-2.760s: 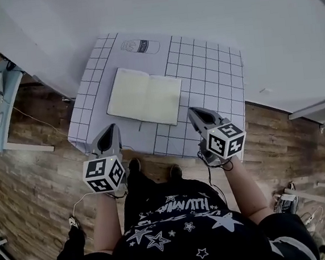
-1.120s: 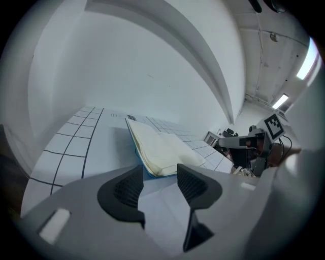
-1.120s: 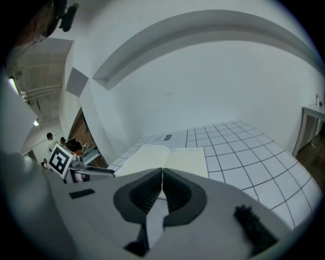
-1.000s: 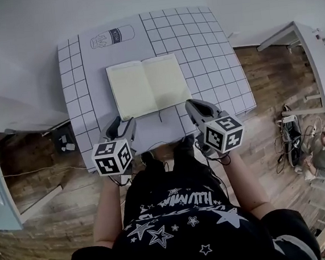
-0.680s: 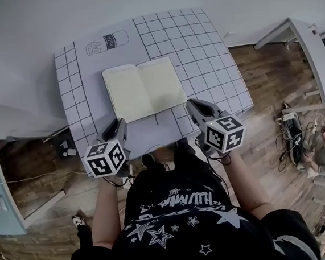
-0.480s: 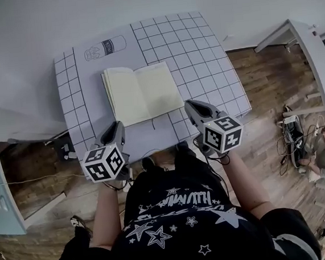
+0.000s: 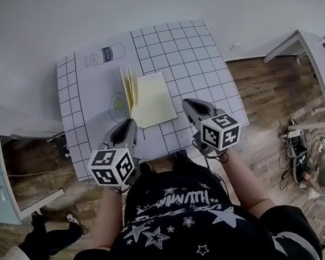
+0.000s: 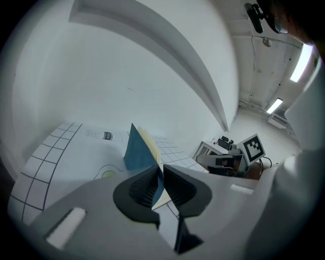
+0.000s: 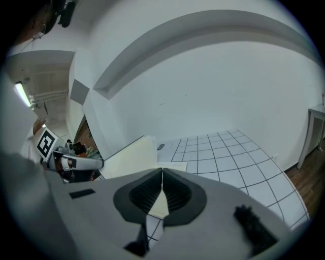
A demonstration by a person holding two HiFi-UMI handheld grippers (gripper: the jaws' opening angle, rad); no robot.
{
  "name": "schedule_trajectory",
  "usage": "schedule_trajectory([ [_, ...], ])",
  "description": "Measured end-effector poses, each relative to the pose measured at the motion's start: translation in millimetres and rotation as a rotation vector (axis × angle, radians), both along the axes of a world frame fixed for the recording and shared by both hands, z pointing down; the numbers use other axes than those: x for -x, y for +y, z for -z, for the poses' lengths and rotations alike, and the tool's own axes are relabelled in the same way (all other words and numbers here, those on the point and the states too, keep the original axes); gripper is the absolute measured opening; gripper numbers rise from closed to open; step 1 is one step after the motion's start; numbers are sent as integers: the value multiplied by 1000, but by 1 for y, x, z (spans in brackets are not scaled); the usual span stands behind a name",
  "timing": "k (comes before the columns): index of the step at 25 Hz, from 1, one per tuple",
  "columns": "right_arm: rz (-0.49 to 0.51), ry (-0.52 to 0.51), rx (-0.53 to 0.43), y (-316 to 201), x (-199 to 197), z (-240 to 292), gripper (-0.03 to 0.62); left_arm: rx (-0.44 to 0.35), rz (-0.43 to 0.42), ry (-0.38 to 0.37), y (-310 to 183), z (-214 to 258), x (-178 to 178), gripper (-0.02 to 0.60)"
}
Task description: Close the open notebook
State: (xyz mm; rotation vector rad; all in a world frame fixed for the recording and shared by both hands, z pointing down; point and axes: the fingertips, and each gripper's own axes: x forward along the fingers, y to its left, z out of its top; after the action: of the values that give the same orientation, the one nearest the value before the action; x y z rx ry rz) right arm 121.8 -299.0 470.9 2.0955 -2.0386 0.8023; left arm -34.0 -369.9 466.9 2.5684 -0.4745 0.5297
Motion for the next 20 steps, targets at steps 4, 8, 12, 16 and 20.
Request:
schedule_trajectory([
  [4, 15, -11, -4, 5, -23, -2, 14, -29, -39, -25, 21, -1, -40, 44],
  [8, 8, -19, 1, 17, -50, -5, 14, -33, -69, -56, 42, -17, -77, 46],
  [12, -7, -25, 14, 33, -80, -10, 14, -42, -107, -114, 58, -45, -109, 48],
  [16, -12, -30, 34, 49, -104, -18, 14, -70, -137, -202, 70, -78, -129, 51],
  [20, -1, -31, 45, 60, -119, -24, 14, -65, -127, -266, 75, -104, -138, 54],
])
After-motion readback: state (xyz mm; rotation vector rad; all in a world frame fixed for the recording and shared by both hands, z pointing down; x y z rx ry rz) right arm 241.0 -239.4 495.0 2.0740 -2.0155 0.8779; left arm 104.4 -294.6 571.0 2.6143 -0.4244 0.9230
